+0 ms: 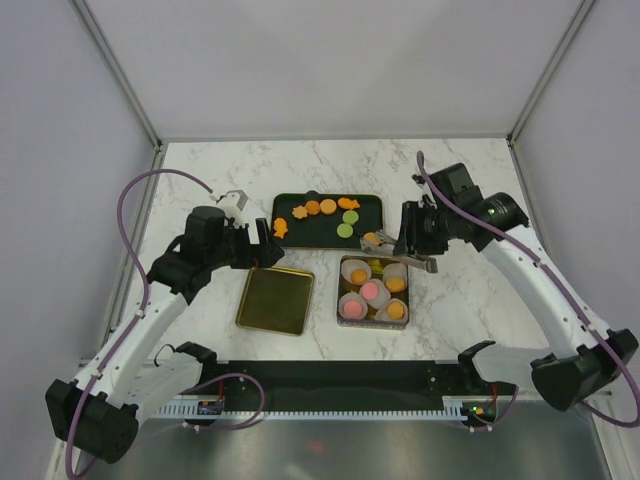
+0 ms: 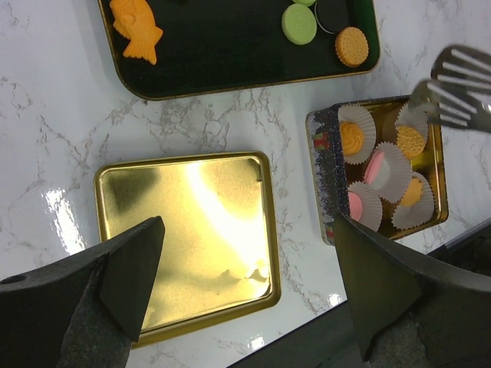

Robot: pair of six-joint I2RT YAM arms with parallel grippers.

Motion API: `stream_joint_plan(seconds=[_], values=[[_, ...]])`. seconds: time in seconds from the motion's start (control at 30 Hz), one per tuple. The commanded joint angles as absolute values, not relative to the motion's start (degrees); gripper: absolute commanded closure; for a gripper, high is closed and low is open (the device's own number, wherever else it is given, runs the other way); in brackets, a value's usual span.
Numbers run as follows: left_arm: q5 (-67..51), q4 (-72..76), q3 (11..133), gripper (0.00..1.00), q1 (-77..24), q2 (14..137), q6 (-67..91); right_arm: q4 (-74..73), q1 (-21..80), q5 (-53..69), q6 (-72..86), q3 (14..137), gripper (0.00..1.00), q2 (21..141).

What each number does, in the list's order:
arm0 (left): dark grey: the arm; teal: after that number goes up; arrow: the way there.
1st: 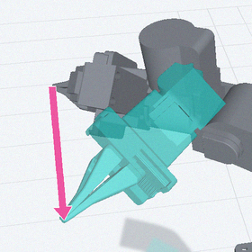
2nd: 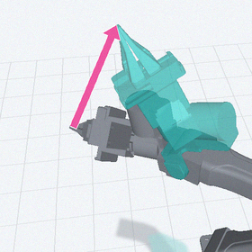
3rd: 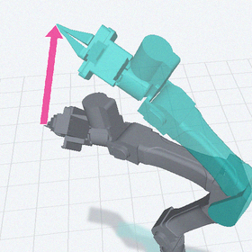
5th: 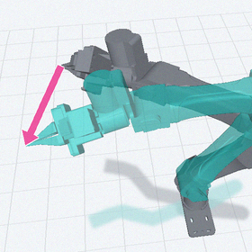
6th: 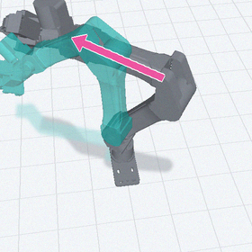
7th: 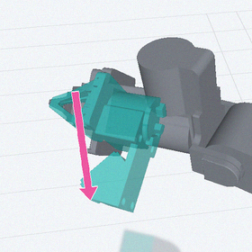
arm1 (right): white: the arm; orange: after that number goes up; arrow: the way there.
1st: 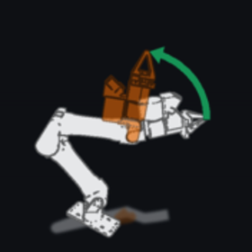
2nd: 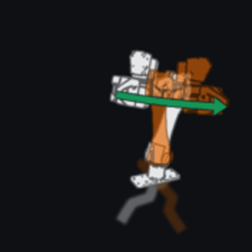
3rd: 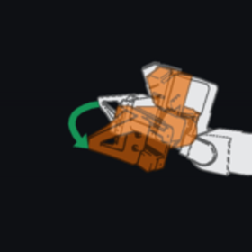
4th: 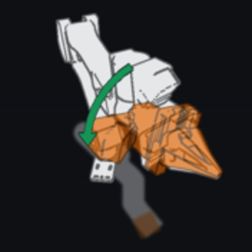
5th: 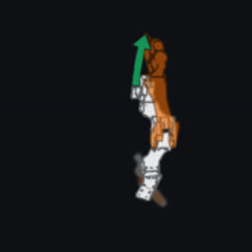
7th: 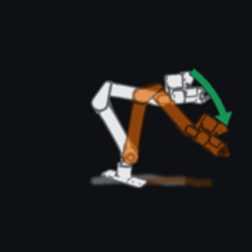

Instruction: Pack the cookies

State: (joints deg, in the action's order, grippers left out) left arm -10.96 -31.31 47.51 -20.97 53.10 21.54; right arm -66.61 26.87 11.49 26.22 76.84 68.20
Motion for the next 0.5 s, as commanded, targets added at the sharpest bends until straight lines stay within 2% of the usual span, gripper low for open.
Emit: stream_joint_plan(seconds=[0.0,0.17,0.37,0.47], values=[[-13.09,-29.44,47.90,0.00,-20.57,53.26,21.01,-55.21,23.04,8.27,23.20,80.85,0.53,73.72],[-15.38,-28.83,47.64,0.00,-20.48,54.93,21.36,-43.35,14.00,5.10,22.06,80.43,0.53,79.44],[-16.43,-28.39,47.20,0.00,-20.48,54.41,21.62,-29.11,3.45,0.72,23.20,72.87,0.55,84.19],[-17.13,-28.21,47.02,0.00,-20.57,54.93,21.71,-22.96,1.68,-3.24,23.55,69.79,0.55,86.82]])
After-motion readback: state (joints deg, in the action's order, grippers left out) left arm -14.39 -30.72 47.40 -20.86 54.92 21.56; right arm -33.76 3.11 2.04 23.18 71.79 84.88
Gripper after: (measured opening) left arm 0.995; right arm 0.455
